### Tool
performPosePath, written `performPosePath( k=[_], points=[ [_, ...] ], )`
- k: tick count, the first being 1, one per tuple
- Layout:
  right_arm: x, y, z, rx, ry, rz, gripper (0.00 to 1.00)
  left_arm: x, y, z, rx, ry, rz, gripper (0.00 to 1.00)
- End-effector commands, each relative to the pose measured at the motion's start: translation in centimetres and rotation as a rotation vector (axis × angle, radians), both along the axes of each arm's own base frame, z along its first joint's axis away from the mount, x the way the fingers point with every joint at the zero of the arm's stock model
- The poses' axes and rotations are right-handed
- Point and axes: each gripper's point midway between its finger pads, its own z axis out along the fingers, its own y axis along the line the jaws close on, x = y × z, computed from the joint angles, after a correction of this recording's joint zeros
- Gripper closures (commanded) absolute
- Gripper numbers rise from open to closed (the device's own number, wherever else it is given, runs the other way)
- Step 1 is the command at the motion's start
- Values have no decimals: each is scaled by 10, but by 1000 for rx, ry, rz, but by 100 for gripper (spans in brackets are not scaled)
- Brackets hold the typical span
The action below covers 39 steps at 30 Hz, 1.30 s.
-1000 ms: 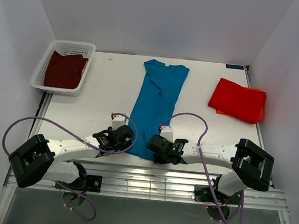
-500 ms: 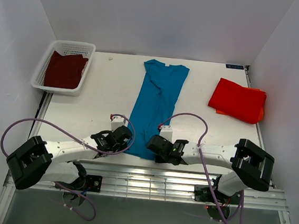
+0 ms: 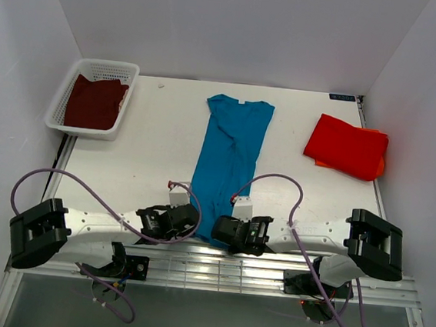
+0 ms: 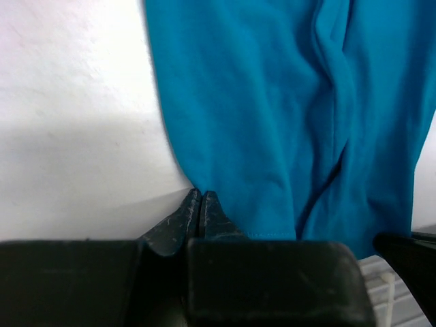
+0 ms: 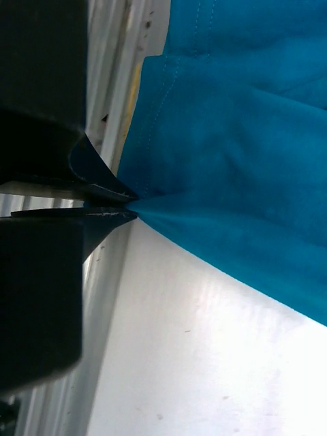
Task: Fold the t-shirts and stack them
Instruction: Fold the tshirt
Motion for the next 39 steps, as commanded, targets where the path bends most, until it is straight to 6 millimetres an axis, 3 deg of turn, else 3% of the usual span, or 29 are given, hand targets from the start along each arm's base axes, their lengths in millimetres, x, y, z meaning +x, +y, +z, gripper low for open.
performPosePath(
  k=[1, 7, 11, 15, 17, 21, 30, 35, 39],
  points=[
    [-18, -33, 3, -81, 20, -45, 92, -50, 25, -31, 138, 166, -34, 100],
    [-39, -44, 8, -115, 24, -52, 92, -70, 25, -26, 173, 193, -22, 100],
    [-28, -45, 30, -112, -58, -91, 92, -52, 15, 4, 147, 89, 18, 100],
    [1, -41, 52, -66, -176, -135, 92, -20, -7, 46, 98, -51, 50, 100],
    [15, -43, 58, -74, -204, -145, 92, -7, -16, 54, 106, -86, 29, 100],
    [45, -33, 71, -41, -272, -144, 92, 20, -26, 61, 89, -116, 23, 100],
    [124, -24, 79, -67, -361, -98, 92, 84, -30, 78, 50, -211, 40, 100],
    [168, -16, 89, -45, -391, -90, 92, 125, -47, 100, 2, -266, 24, 100],
    [197, -12, 93, -75, -405, -68, 92, 156, -50, 100, 42, -277, 26, 100]
  ],
)
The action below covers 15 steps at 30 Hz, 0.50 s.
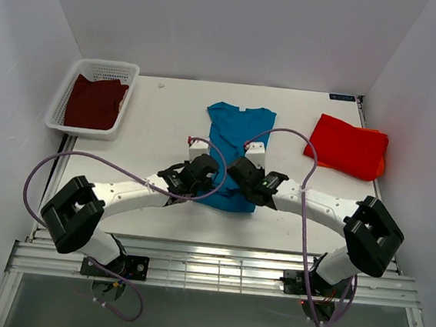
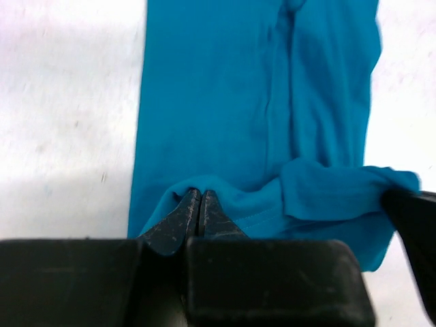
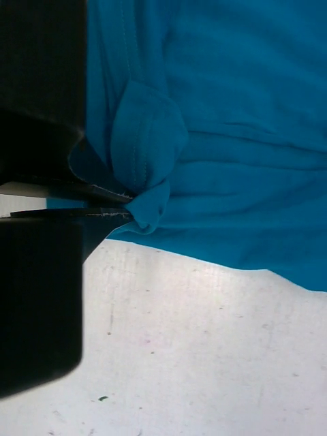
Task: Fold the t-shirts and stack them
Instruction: Fold the tshirt
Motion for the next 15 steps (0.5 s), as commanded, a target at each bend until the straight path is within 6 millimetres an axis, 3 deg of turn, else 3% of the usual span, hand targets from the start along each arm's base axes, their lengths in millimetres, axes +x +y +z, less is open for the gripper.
performPosePath(
  k=[1, 7, 9, 15],
  points=[
    [36, 18, 25, 23, -78, 54, 92, 36, -12, 29, -41, -84, -25, 100],
    [67, 9, 31, 8, -85, 34, 92, 79, 1, 40, -62, -112, 26, 100],
    [73, 6, 30, 4, -83, 31, 92, 88, -3, 42, -82, -115, 10, 100],
    [92, -7, 21, -10, -57, 12, 92, 115, -9, 21, -80, -76, -14, 100]
  ],
)
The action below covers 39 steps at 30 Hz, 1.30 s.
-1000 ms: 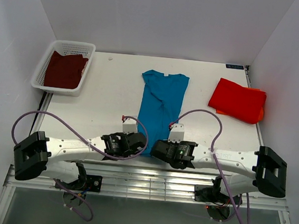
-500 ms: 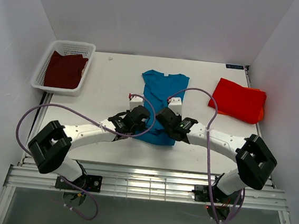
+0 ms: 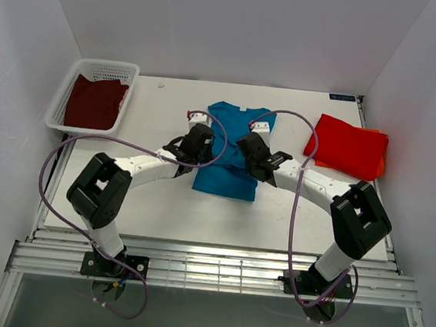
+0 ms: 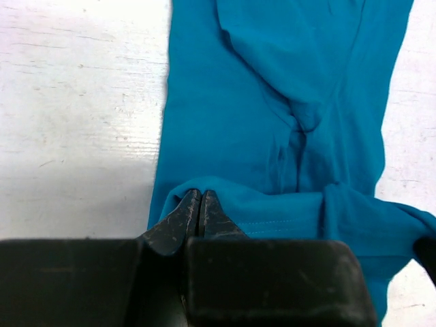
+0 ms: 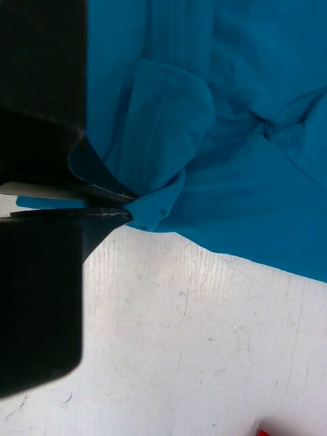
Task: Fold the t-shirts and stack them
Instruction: Fold the tshirt
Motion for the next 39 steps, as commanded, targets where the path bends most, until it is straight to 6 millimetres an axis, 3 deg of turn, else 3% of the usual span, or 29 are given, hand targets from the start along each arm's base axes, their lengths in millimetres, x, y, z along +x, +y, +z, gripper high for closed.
performPosePath(
  k=[1, 10, 12, 13, 15, 16, 20, 21, 22, 24, 25, 26, 27, 28, 30, 32, 36, 39],
  points=[
    [20, 5, 13, 19, -33, 15, 92, 16, -12, 9, -31, -21, -53, 100],
    [43, -2, -20, -26, 27, -4, 92, 51, -6, -14, 2, -23, -28, 97],
    [51, -3, -17, -34, 10, -19, 86, 61, -2, -9, 22, -45, 6, 81],
    [55, -5, -15, -59, -4, -22, 73, 65, 1, -4, 39, -61, 16, 53],
    [65, -4, -2, -78, -38, -20, 61, 77, 7, 15, 63, -106, 68, 29],
    [68, -7, 5, -107, -49, -22, 55, 82, 8, 25, 71, -128, 76, 24],
    [65, -12, 40, -94, -97, -20, 47, 89, 19, 61, 135, -166, 124, 21],
    [63, -9, 47, -68, -115, -10, 47, 85, 21, 62, 141, -168, 128, 21],
    [55, -6, 55, -25, -120, 23, 47, 78, 19, 76, 119, -189, 120, 21],
    [48, 2, 58, 35, -126, 72, 48, 64, 8, 80, 60, -188, 93, 28],
    [39, 12, 58, 94, -114, 132, 54, 47, 1, 66, 55, -160, 58, 38],
    [35, 18, 57, 124, -102, 162, 62, 38, -5, 72, 19, -167, 40, 57],
    [30, 25, 55, 156, -86, 194, 75, 30, -11, 70, -32, -160, 40, 100],
    [24, 36, 50, 198, -52, 245, 92, 10, -21, 50, -46, -115, -9, 100],
    [15, 49, 39, 240, -2, 299, 92, -3, -36, 48, -119, -118, -42, 100],
    [7, 66, 26, 296, 48, 367, 92, -21, -47, 29, -129, -73, -79, 100],
    [1, 84, 11, 359, 102, 422, 92, -34, -61, 5, -144, -12, -98, 100],
    [1, 90, 4, 373, 118, 440, 92, -39, -67, 0, -161, -1, -105, 100]
  ],
)
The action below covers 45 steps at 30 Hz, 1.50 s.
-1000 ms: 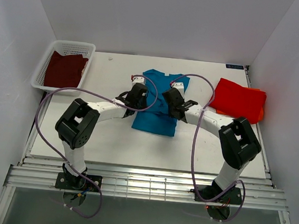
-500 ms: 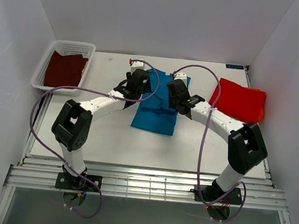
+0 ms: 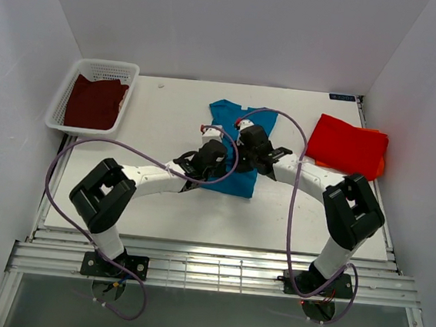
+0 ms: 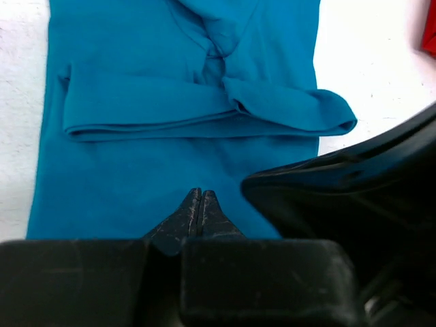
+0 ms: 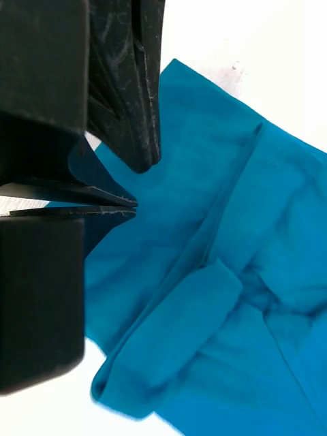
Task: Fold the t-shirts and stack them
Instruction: Fold the tshirt
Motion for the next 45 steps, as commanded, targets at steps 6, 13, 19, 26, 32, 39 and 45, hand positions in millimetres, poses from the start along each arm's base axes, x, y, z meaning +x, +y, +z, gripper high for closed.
performPosePath(
  k=[6, 13, 19, 26, 32, 39, 45],
  points=[
    [2, 27, -12, 69, 39, 69, 92, -1, -14, -1, -92, 2, 2, 100],
    [7, 28, -36, 37, 68, 60, 92, -5, -14, -37, -50, 54, -5, 100],
    [11, 28, -43, 22, 67, 51, 92, -15, -11, -70, -23, 116, -7, 100],
    [25, 22, -40, -13, 25, 22, 92, -37, 5, -96, 10, 164, 4, 100],
    [43, 21, -47, -36, 16, 10, 92, -53, 16, -102, 23, 183, 7, 100],
    [75, 15, -64, -87, 12, -19, 92, -81, 31, -108, 28, 212, 10, 100],
    [118, 1, -29, -137, -84, -77, 92, -107, 36, -115, 27, 243, -4, 100]
  ],
)
